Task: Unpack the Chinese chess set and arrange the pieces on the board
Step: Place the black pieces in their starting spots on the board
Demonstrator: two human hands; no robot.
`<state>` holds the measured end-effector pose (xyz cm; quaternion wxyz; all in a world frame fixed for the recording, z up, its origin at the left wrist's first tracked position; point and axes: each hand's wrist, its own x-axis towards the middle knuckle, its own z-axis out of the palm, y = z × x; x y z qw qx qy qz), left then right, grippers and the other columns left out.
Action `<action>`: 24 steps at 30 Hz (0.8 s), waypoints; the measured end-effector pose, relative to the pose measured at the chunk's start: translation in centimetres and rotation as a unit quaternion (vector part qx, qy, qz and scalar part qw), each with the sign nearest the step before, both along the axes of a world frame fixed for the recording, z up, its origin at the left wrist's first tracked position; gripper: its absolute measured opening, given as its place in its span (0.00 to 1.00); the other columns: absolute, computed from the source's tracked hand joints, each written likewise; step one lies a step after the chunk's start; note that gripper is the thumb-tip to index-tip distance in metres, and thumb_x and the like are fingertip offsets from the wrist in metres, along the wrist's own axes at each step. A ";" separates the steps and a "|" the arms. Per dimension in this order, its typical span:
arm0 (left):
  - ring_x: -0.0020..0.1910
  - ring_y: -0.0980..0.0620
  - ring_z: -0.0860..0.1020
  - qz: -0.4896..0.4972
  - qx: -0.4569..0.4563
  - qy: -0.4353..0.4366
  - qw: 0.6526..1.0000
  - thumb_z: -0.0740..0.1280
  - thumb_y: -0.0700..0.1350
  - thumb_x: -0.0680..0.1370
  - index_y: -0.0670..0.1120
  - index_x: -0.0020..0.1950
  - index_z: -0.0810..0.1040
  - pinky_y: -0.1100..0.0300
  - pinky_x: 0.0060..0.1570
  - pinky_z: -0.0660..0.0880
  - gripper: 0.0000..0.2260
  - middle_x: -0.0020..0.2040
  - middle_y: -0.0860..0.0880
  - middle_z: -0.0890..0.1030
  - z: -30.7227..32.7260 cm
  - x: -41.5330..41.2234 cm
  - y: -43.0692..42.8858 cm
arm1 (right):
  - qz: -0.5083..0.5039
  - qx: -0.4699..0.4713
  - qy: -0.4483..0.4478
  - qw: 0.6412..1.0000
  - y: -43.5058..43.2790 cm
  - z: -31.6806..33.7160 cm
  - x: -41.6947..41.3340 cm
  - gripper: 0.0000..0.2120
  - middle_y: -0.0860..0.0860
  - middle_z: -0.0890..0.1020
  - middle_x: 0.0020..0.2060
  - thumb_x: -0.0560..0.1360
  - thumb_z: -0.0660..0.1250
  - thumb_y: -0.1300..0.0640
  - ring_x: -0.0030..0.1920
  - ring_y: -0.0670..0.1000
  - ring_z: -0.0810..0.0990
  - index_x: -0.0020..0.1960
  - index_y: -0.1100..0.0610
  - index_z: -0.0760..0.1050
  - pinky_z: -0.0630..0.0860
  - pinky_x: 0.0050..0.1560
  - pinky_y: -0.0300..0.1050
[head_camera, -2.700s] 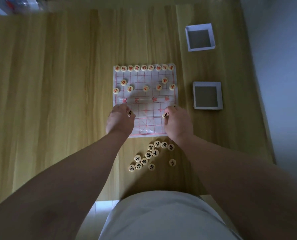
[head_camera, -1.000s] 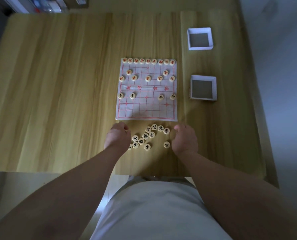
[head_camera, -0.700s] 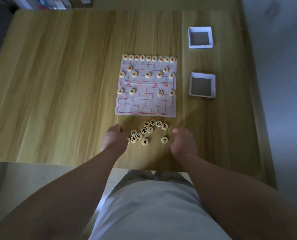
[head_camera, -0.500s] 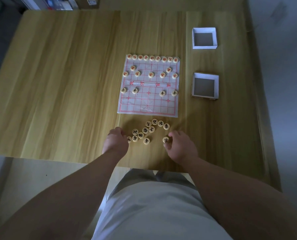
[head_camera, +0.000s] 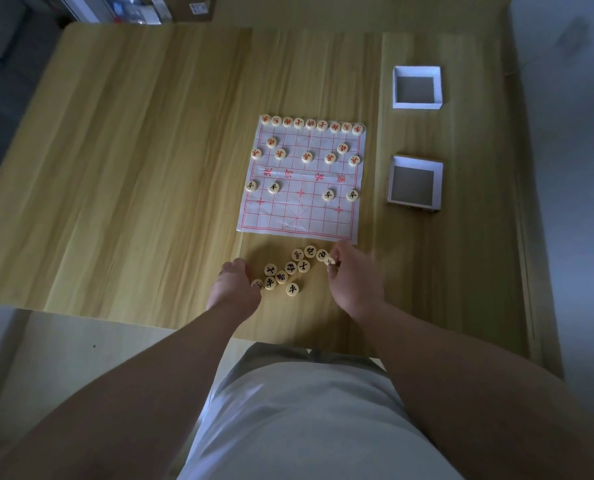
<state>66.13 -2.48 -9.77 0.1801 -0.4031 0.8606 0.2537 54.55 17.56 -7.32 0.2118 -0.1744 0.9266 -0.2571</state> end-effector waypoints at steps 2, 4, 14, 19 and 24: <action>0.47 0.47 0.76 -0.005 0.000 -0.009 1.000 0.67 0.44 0.72 0.49 0.57 0.73 0.48 0.47 0.79 0.15 0.54 0.49 0.75 0.0 0.0 0.0 | -0.015 -0.017 -0.001 1.000 -0.8 0.4 -0.8 0.08 0.47 0.78 0.51 0.81 0.64 0.61 0.48 0.49 0.78 0.57 0.50 0.73 0.78 0.44 0.47; 0.48 0.47 0.76 -0.012 0.000 -0.015 1.000 0.67 0.46 0.72 0.49 0.59 0.73 0.48 0.47 0.79 0.16 0.55 0.49 0.74 0.1 -0.1 0.0 | -0.018 -0.024 -0.010 0.999 -1.6 0.6 -1.8 0.15 0.49 0.77 0.58 0.81 0.62 0.64 0.54 0.50 0.76 0.64 0.51 0.75 0.74 0.47 0.44; 0.52 0.50 0.77 -0.033 0.029 0.010 0.999 0.67 0.57 0.77 0.53 0.58 0.76 0.50 0.51 0.78 0.14 0.56 0.53 0.75 0.1 -2.1 -1.1 | -0.079 -0.043 -0.012 0.996 -6.0 0.4 -5.8 0.14 0.48 0.75 0.56 0.81 0.58 0.66 0.50 0.48 0.75 0.59 0.52 0.74 0.70 0.41 0.40; 0.48 0.50 0.78 -0.059 0.045 -0.003 0.997 0.69 0.58 0.76 0.55 0.52 0.75 0.53 0.47 0.78 0.10 0.52 0.55 0.76 -0.1 -3.3 -1.9 | -0.099 -0.034 -0.023 0.994 -7.4 -0.8 -7.4 0.10 0.47 0.76 0.50 0.81 0.60 0.63 0.47 0.47 0.76 0.51 0.48 0.74 0.74 0.45 0.43; 0.46 0.51 0.79 -0.076 0.040 -0.004 0.996 0.68 0.56 0.76 0.58 0.47 0.76 0.54 0.46 0.78 0.05 0.49 0.56 0.78 -0.3 -3.9 -3.9 | -0.094 -0.002 -0.010 0.996 -9.1 -1.4 -10.4 0.13 0.46 0.77 0.53 0.80 0.60 0.65 0.51 0.47 0.75 0.55 0.50 0.77 0.71 0.48 0.43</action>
